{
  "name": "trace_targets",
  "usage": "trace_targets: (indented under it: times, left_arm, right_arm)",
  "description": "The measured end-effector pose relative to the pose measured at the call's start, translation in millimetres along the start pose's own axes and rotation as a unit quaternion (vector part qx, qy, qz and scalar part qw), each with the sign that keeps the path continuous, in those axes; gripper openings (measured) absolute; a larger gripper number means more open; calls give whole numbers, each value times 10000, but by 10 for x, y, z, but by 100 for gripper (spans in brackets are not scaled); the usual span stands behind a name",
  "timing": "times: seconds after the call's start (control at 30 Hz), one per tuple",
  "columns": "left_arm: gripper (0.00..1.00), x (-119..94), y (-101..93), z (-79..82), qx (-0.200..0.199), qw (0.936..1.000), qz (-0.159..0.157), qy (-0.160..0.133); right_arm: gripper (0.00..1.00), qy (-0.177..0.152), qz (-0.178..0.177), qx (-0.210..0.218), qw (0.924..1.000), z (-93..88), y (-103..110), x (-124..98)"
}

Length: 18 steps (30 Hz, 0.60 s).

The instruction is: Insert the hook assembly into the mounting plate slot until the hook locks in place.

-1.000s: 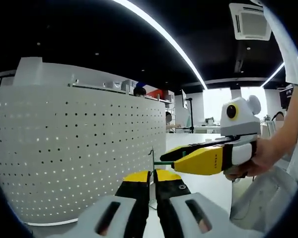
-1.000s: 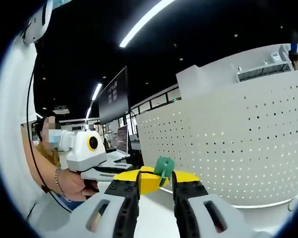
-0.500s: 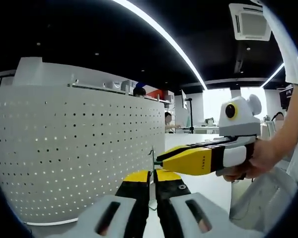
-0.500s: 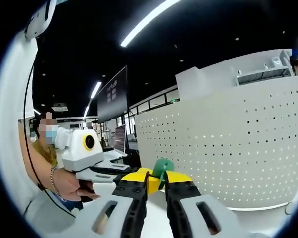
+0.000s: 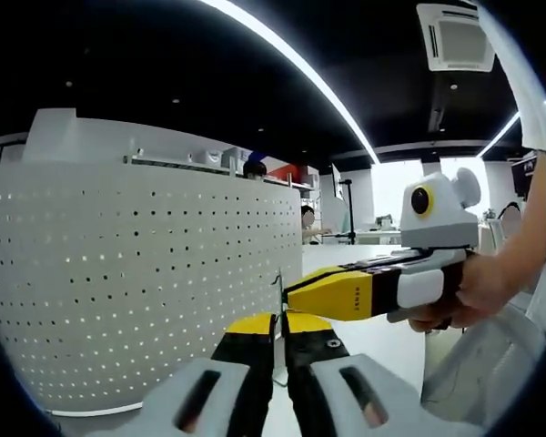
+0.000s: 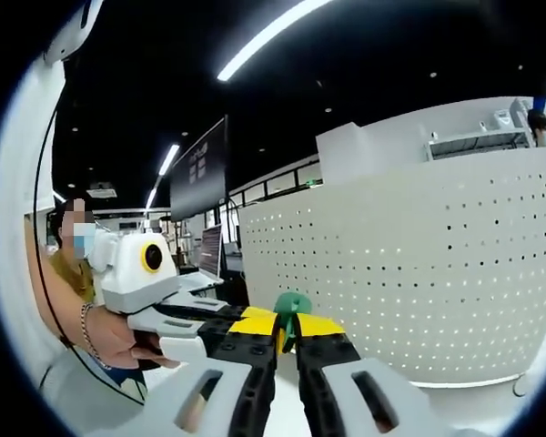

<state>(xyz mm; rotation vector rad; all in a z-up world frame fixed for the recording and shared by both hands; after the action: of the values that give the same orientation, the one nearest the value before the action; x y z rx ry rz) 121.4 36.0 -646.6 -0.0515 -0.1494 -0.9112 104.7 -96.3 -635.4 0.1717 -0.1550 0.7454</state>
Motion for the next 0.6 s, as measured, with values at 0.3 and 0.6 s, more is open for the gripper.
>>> trace_targets:
  times: [0.3, 0.6]
  left_arm:
    - [2, 0, 3, 3, 54, 10000, 33, 15]
    - [1, 4, -8, 11, 238, 9997, 13, 90]
  right_arm:
    - [2, -11, -139, 193, 9997, -9, -7, 10]
    - [2, 48, -244, 106, 9996, -17, 12, 7]
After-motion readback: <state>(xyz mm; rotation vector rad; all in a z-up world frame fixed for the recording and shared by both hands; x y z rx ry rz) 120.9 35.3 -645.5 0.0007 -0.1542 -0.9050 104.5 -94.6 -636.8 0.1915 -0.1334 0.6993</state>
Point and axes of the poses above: the point that each gripper's makers call its tool centre point, and the gripper's own axes: x roughly forward along the fingers, y roughly to its left, z roughly out of its top, the point moved 9 cm from there along -x, roughly backward along the fingers, and after that the axes turned 9 degrees about -y, right-handed, at the moved point
